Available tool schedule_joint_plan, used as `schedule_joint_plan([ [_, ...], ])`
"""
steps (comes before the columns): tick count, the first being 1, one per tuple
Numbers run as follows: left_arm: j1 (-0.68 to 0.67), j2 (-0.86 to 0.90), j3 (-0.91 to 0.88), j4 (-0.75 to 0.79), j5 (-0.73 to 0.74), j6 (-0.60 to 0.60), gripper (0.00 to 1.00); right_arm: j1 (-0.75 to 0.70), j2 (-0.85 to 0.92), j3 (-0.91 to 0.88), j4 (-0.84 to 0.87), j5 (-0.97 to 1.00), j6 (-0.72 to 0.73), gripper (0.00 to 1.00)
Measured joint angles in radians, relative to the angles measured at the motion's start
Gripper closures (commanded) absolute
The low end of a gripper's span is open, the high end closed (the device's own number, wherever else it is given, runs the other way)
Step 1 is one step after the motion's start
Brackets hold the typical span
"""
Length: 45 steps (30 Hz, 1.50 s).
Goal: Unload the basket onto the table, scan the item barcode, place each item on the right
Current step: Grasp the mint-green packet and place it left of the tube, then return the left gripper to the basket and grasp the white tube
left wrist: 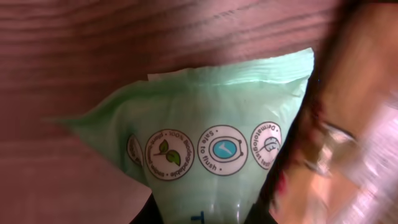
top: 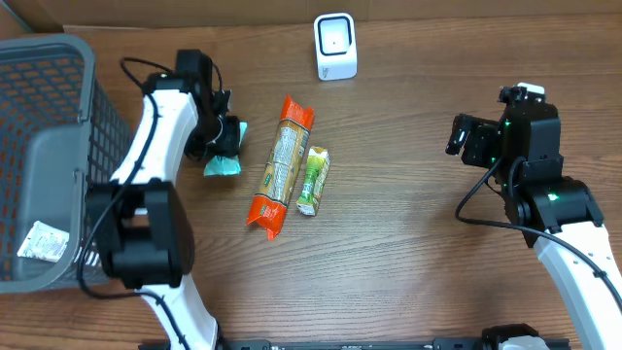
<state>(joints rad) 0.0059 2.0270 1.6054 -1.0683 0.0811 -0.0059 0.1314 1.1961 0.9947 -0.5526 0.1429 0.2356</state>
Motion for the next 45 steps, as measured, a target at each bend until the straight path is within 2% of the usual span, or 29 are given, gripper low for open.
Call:
schedule_joint_plan([
  [7,-0.072,0.131,-0.015,0.057,0.072,0.006,0.96,0.000,0.000,0.000,-0.001,0.000,0.000,0.00],
  [12,-0.151,0.132,-0.015,0.073,0.128,-0.071,0.95,0.000,0.000,0.000,0.000,0.000,0.000,0.00],
  [19,-0.300,0.134,-0.015,0.078,0.151,-0.161,0.73,0.000,0.000,0.000,-0.001,0.000,0.000,0.00],
  [21,-0.313,0.134,-0.015,0.074,0.151,-0.174,0.52,0.000,0.000,0.000,-0.001,0.000,0.000,0.00],
  [23,-0.309,0.134,-0.015,0.056,0.147,-0.183,0.27,0.000,0.000,0.000,-0.001,0.000,0.000,0.00],
  [24,-0.303,0.134,-0.014,0.044,0.143,-0.180,0.18,0.000,0.000,0.000,-0.001,0.000,0.000,0.00],
  [26,-0.285,0.137,0.008,-0.003,0.124,-0.186,0.09,0.000,0.000,0.000,-0.001,0.000,0.000,0.00],
  [28,-0.271,0.141,0.058,-0.055,0.103,-0.186,0.03,0.000,0.000,0.000,-0.001,0.000,0.000,0.00],
  [32,-0.261,0.148,0.258,-0.185,0.034,-0.190,0.02,0.000,0.000,0.000,-0.001,0.000,0.000,0.00],
  [36,-0.268,0.137,0.429,-0.231,0.000,-0.190,0.02,0.000,0.000,0.000,0.000,-0.001,0.000,0.00],
  [45,-0.268,-0.017,0.626,-0.271,-0.016,-0.150,0.00,0.000,0.000,0.000,-0.001,0.000,0.000,0.00],
])
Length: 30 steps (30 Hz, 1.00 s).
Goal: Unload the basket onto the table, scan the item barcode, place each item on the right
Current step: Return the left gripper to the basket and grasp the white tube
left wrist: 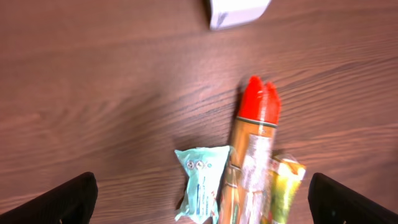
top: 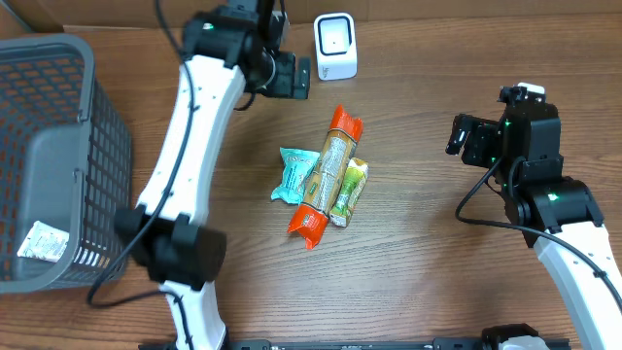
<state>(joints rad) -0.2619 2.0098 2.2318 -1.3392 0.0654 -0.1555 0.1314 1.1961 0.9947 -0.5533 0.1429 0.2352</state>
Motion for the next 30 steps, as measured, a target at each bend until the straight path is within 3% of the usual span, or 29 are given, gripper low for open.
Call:
schedule_joint_plan([
  [12,0.000,-0.285,0.028,-0.031,-0.026,0.158,0.00,0.000,0.000,0.000,0.000,0.000,0.000,0.00],
  [19,0.023,-0.293,0.032,-0.045,-0.172,0.117,0.00,0.000,0.000,0.000,0.000,0.000,0.001,0.00],
  [25,0.252,-0.317,0.084,-0.050,-0.220,0.021,0.00,0.000,0.000,0.000,0.000,0.000,0.000,0.00],
  [30,0.460,-0.328,0.093,-0.145,-0.236,-0.068,0.02,0.000,0.000,0.000,0.001,0.000,0.000,0.00],
])
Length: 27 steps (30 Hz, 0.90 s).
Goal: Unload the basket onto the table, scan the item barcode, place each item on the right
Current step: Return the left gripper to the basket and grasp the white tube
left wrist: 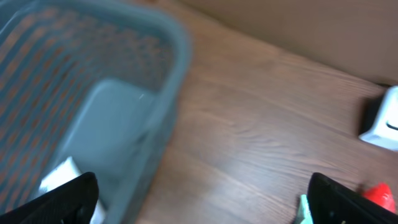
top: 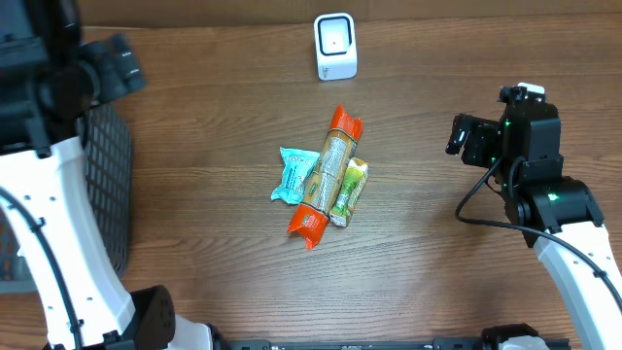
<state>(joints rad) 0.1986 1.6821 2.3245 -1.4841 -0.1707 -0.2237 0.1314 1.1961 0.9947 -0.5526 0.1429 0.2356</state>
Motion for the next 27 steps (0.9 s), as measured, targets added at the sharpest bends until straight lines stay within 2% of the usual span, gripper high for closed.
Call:
schedule_joint_plan([
  [10,0.373,0.001,-0.002,-0.013,-0.003,-0.210,0.00,0.000,0.000,0.000,0.000,0.000,0.000,0.00],
  [15,0.498,0.027,-0.040,-0.037,0.013,-0.249,0.00,0.000,0.000,0.000,-0.001,0.000,0.000,0.00],
  [21,0.584,0.071,-0.275,-0.006,0.037,-0.272,0.00,0.000,0.000,0.000,-0.001,0.000,0.000,0.00],
  [27,0.649,0.087,-0.629,0.181,0.074,-0.274,0.00,0.000,0.000,0.000,-0.001,0.000,0.000,0.00],
])
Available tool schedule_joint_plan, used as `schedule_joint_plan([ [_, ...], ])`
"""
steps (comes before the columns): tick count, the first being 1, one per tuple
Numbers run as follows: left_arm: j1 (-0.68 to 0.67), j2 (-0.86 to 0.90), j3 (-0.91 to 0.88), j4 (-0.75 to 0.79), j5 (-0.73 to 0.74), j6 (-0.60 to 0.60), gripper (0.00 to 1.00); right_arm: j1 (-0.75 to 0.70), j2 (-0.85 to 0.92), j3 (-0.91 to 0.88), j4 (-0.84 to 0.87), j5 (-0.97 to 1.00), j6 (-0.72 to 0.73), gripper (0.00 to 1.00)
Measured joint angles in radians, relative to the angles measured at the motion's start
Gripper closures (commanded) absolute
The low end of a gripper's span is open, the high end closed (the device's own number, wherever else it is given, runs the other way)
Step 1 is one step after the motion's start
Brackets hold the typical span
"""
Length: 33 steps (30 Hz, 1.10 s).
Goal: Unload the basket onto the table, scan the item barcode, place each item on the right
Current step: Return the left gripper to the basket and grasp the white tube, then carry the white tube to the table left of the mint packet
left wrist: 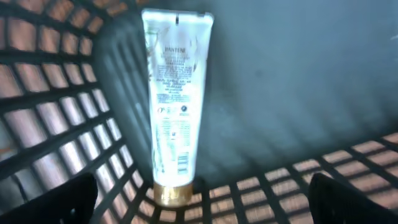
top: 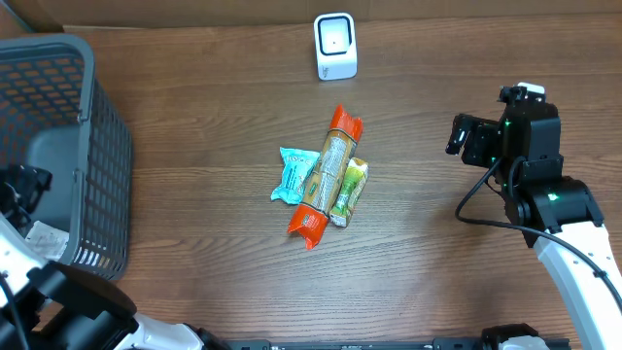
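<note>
A white Pantene tube [left wrist: 174, 106] with a gold cap lies on the floor of the grey mesh basket [left wrist: 56, 124]. My left gripper [left wrist: 202, 208] hangs open right above it, with the cap between the two fingertips in the wrist view. In the overhead view the left gripper [top: 17, 185] sits at the far left over the basket [top: 97, 126]. The white scanner [top: 335, 46] stands at the back of the table. My right gripper [top: 465, 141] is held up at the right, away from everything.
A teal wipes pack [top: 294, 175], a long orange packet [top: 326, 178] and a small green-yellow packet [top: 348, 187] lie side by side mid-table. A white item [top: 41, 241] shows at the basket's near end.
My left gripper has moved from above the basket's far right corner down into the basket, and the white tube now fills its view. The packets and the right arm are unchanged.
My left gripper was first down at the teal pack, left of the orange packet. Then all three packets lay bunched nearer the middle and the gripper was open up by the scanner. It then stood over the basket, and is now low inside it.
</note>
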<state>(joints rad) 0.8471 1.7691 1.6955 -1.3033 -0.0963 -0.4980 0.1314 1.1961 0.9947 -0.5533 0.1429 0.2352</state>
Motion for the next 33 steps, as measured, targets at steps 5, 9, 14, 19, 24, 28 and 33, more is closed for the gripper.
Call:
schedule_joint_plan([
  [5,0.006,0.000,-0.217,0.165,0.008,0.008,0.00,0.000,0.000,0.000,-0.001,0.000,0.000,0.00],
  [9,0.006,0.000,-0.337,0.260,0.008,0.010,0.00,0.000,0.000,0.000,0.000,0.000,0.000,0.00],
  [14,0.006,0.000,-0.420,0.330,-0.019,0.011,0.00,0.000,0.000,0.000,0.001,0.000,0.000,0.00],
  [19,0.006,0.000,-0.470,0.383,-0.032,0.011,0.00,0.000,0.000,0.000,0.000,0.000,0.000,0.00],
  [24,0.006,0.000,-0.497,0.414,-0.043,0.025,0.12,0.000,0.000,0.000,0.000,0.000,0.000,0.00],
  [28,0.006,0.000,-0.506,0.418,-0.050,0.026,0.15,0.000,0.000,0.000,0.000,0.000,0.000,0.00],
  [33,0.006,0.001,-0.511,0.429,-0.051,0.026,0.17,0.000,0.000,0.000,0.000,0.000,0.000,0.00],
])
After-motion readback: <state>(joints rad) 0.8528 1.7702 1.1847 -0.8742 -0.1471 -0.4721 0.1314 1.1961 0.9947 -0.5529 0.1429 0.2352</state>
